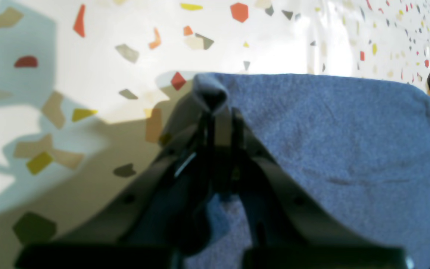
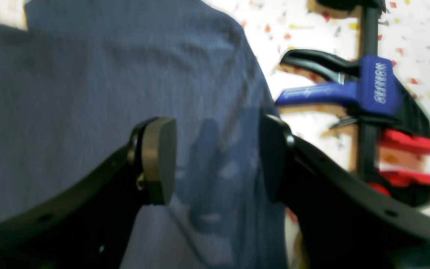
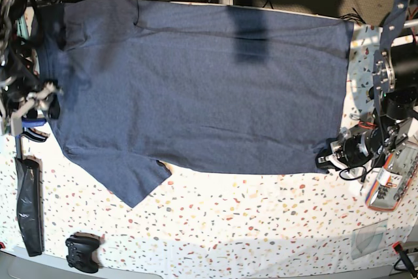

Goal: Fold the T-shirt properly
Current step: 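Release the edge and move both grippers to the shirt's opposite corners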

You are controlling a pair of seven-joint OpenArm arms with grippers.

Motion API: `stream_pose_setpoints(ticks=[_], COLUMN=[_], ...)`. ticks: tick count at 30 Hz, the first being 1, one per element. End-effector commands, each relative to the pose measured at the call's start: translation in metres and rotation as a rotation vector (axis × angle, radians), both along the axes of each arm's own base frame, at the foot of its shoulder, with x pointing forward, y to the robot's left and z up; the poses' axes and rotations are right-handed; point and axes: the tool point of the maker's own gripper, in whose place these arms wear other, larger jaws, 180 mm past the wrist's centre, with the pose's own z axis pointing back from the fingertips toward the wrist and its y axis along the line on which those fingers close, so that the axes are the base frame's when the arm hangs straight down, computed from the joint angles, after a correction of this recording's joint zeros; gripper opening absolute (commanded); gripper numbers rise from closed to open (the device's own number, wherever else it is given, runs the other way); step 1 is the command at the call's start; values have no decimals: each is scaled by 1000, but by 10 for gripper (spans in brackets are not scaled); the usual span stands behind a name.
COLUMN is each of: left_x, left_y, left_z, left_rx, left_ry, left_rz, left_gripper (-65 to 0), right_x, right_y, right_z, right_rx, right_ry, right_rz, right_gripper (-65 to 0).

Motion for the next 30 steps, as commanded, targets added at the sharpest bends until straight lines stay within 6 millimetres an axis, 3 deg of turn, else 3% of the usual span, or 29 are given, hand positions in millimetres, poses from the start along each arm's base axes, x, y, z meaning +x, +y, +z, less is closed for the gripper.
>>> stream_pose_setpoints(ticks=[1, 10, 17, 23, 30], left_x=[2, 13, 13, 17, 17], left_y=[11, 11, 11, 5, 4], left_z=[2, 11, 11, 16, 15], left_rx=[47, 14, 11, -33, -33], left_ry=[10, -51, -52, -68, -67], left_rz=[-4, 39, 40, 65, 62], left_gripper=[-650, -650, -650, -650, -650], right_x=[19, 102, 146, 158, 146], right_y=[-3, 8, -10, -37, -40], right_z=[17, -14, -19, -27, -54], right_rx=[-4, -27, -16, -90, -77], right_ry=[-49, 138, 223, 296, 355], right_rz=[18, 85, 23, -35, -42], right_gripper=[-303, -304, -332, -332, -340])
